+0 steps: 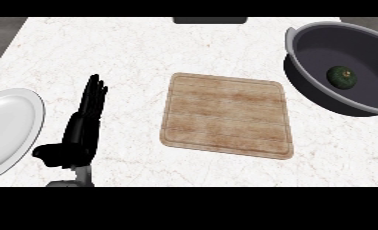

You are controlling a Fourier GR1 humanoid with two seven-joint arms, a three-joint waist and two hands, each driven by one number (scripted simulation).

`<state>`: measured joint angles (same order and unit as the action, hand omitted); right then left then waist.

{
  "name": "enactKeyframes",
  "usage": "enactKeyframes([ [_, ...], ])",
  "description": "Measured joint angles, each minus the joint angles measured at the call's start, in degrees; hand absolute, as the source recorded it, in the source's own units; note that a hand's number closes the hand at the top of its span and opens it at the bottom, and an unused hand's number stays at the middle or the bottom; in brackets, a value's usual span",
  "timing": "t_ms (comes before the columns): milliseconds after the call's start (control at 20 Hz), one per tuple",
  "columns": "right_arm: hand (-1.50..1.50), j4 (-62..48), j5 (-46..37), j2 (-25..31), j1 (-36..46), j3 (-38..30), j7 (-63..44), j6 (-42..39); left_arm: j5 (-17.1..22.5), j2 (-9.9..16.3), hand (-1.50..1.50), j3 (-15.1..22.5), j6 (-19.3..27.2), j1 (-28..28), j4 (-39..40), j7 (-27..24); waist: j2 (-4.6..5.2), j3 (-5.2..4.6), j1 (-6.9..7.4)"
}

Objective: Pick the squash from the cutting board and place it in the pot

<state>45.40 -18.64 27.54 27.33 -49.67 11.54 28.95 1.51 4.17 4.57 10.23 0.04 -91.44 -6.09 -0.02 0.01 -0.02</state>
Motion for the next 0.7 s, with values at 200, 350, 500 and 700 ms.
enactKeyframes([
  [200, -1.5, 2.8, 4.0, 1.0, -4.7, 0.2, 0.8, -1.9, -1.0, -1.3, 0.0, 0.9, 0.5, 0.9, 0.4, -1.1, -0.02, 0.0, -0.04],
  [350, -1.5, 5.0, 6.1, 2.2, -7.5, 0.8, 0.0, -2.6, -0.9, -1.0, 0.0, 0.0, -0.1, 0.6, 1.0, -1.1, -0.02, -0.02, -0.05],
  [500, -1.5, 5.5, 9.4, 2.4, -9.5, -0.9, 2.2, -2.2, -1.2, -1.4, 0.0, 0.2, 0.0, 0.4, 1.2, -1.6, -0.01, -0.02, -0.06],
  [700, -1.5, 6.6, 12.8, 2.8, -12.7, -2.9, 3.5, -1.7, -0.4, -0.9, 0.0, -1.2, -0.8, -1.2, 1.7, -0.7, 0.0, 0.0, -0.15],
])
